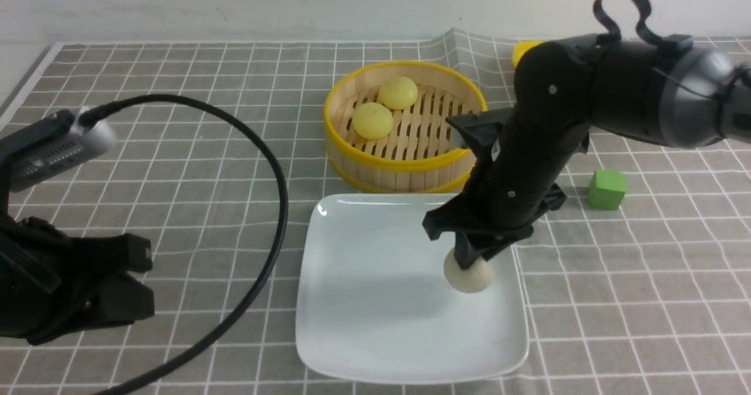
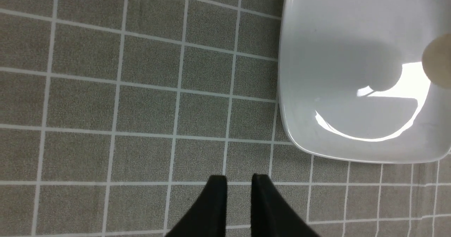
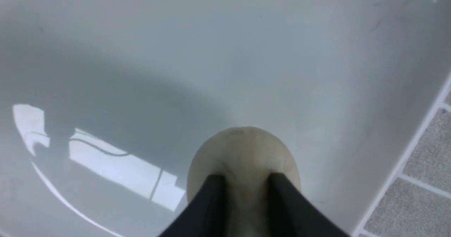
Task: Put the steamed buns into the plate on the grey tablecloth.
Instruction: 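Move the steamed bun from the bamboo steamer onto the white plate with the right gripper, then reach into the bamboo steamer and grasp a bun with the left gripper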
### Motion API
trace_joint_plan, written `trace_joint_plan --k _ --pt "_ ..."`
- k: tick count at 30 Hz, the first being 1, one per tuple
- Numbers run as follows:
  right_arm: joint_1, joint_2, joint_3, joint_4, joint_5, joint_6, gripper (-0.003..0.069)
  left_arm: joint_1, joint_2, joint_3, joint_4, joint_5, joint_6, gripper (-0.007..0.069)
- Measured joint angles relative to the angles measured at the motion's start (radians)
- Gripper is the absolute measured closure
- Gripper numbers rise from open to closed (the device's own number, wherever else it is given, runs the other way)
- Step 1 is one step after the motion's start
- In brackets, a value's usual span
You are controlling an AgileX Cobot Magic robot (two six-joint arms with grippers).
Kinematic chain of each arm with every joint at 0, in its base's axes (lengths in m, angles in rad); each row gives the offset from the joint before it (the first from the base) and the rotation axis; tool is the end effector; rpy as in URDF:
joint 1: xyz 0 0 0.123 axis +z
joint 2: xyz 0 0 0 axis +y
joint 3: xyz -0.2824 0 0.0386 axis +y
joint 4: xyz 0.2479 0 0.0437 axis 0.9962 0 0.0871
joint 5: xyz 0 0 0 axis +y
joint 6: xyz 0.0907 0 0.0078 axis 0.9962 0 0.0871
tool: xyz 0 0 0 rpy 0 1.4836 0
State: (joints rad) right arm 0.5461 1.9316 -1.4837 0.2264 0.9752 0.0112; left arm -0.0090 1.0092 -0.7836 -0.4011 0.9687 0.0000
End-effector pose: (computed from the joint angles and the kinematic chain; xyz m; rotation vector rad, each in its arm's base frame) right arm 0.3330 0.2222 0.2189 -0.6284 2.8801 0.3832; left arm 0.1748 -0.0309 0.2941 -0.1871 2.6326 -0.5152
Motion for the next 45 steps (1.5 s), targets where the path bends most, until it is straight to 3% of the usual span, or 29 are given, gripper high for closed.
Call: trace_joint_plan --k 2,7,9,12,15,17,18,19,20,22,24,25,30,36,44,45 --pt "0.0 0.01 -0.001 -0.003 0.0 0.0 0.0283 0.0 0.0 0.0 0.0 -0.002 0.0 0.0481" --pt "0.0 0.013 -0.098 -0.019 0.095 0.0 0.0067 0.0 0.0 0.0 0.0 -0.014 0.0 0.0475" --pt "0.0 0.013 -0.166 -0.039 0.166 0.0 0.002 0.0 0.0 0.0 0.0 -0.019 0.0 0.0471" --pt "0.0 0.013 -0.256 -0.073 0.227 0.001 0.0011 0.0 0.0 0.0 -0.003 -0.022 0.0 0.0468" --pt "0.0 -0.005 -0.333 -0.128 0.24 0.001 0.0071 0.0 0.0 -0.006 -0.011 -0.023 0.0 0.0464" --pt "0.0 -0.051 -0.348 -0.161 0.248 0.001 0.0194 0.0 0.0 -0.03 -0.012 -0.023 0.0 0.0461" --pt "0.0 -0.056 -0.348 -0.164 0.25 0.002 0.0206 0.0 0.001 -0.035 -0.012 -0.022 0.0 0.0461" --pt "0.0 -0.08 -0.349 -0.169 0.255 0.003 0.027 0.0 0.004 -0.051 -0.013 -0.017 0.0 0.0459" --pt "0.0 -0.138 -0.349 -0.176 0.264 0.003 0.0398 0.0 0.016 -0.088 -0.015 -0.002 0.0 0.0454" --pt "0.0 -0.171 -0.349 -0.176 0.265 0.003 0.047 0.0 0.031 -0.117 -0.015 0.014 0.0 0.0449" --pt "0.0 -0.248 -0.349 -0.176 0.268 0.004 0.0625 0.0 0.069 -0.176 -0.015 0.043 0.0 0.044" --pt "0.0 -0.293 -0.345 -0.176 0.268 0.004 0.0661 0.0 0.092 -0.205 -0.018 0.054 0.0 0.0433" --pt "0.0 -0.471 -0.252 -0.18 0.27 0.004 0.0676 0.0 0.223 -0.341 -0.027 0.075 0.0 0.0389" --pt "0.0 -0.696 -0.003 -0.188 0.28 0.026 0.0675 -0.043 0.497 -0.658 -0.05 0.116 0.006 0.0309" --pt "0.0 -0.967 0.339 -0.188 0.241 0.1 0.0671 -0.259 1.006 -1.252 0.045 0.171 -0.017 0.029" --pt "0.0 -0.971 0.344 -0.188 0.237 0.103 0.0671 -0.263 1.006 -1.252 0.048 0.171 -0.018 0.029"
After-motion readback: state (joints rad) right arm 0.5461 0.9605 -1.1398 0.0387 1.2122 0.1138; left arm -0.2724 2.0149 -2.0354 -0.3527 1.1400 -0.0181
